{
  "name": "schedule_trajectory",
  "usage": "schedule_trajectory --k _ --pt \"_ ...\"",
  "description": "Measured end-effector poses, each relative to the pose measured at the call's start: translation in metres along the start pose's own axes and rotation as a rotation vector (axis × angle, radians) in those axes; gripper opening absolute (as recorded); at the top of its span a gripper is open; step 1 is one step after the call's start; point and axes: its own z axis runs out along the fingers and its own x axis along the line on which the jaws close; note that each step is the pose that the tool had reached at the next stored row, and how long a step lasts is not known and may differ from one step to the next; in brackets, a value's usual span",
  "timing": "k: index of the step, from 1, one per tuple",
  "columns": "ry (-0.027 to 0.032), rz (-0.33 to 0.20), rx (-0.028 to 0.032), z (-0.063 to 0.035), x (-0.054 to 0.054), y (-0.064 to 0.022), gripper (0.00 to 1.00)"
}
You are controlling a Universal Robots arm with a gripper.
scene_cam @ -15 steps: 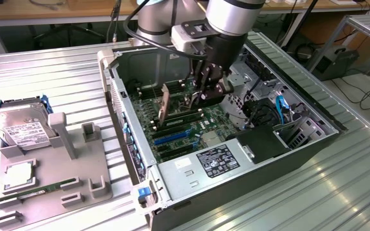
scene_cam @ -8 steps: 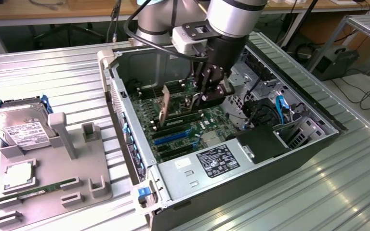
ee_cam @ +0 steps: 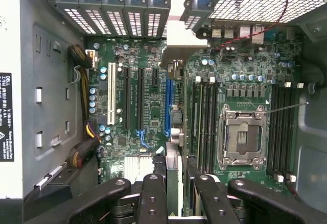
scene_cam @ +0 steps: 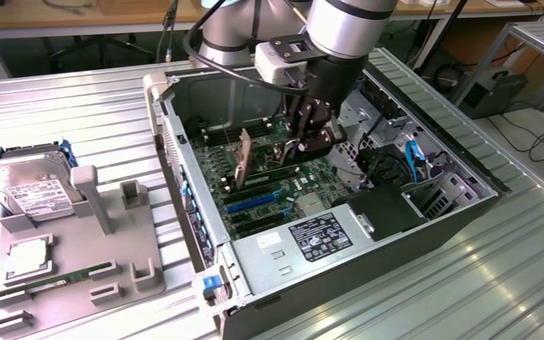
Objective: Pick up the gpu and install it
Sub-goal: 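Insert the gpu into the slot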
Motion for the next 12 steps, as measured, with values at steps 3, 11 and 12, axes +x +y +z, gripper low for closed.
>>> schedule_trajectory --k 3,11,12 --pt "0.0000 0.000 -0.0001 0.0001 0.0016 0.0000 0.26" --pt "0.0001 0.000 -0.0001 0.0005 0.0061 0.0002 0.26" --pt "0.0001 0.000 -0.0001 0.0005 0.0068 0.0002 0.26"
